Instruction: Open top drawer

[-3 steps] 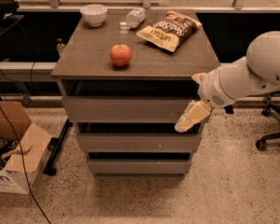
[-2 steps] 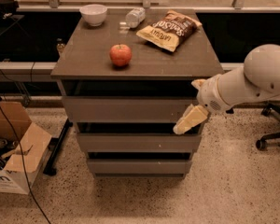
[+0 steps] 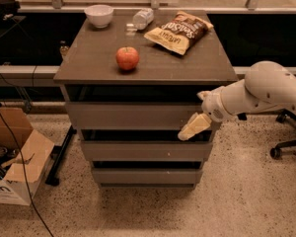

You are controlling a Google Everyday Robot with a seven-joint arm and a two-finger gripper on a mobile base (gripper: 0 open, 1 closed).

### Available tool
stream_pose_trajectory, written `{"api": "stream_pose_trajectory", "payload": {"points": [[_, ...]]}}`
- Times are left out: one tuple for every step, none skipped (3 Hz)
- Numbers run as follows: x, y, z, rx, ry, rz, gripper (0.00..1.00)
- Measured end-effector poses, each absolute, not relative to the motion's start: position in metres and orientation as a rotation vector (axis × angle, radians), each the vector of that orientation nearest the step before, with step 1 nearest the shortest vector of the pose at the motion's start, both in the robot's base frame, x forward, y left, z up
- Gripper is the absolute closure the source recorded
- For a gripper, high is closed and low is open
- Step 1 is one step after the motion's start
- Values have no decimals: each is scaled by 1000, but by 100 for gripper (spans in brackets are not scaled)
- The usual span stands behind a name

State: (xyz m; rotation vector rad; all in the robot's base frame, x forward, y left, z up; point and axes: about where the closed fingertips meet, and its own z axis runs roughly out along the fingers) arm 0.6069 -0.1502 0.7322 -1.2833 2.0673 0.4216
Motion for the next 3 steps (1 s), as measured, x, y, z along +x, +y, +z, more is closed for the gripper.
{"api": "stream_pose_trajectory", "payload": {"points": [[635, -152, 714, -1299, 2080, 446, 0], [655, -154, 700, -1318, 2098, 461, 0], [660, -156, 682, -1344, 2132, 489, 0]]}}
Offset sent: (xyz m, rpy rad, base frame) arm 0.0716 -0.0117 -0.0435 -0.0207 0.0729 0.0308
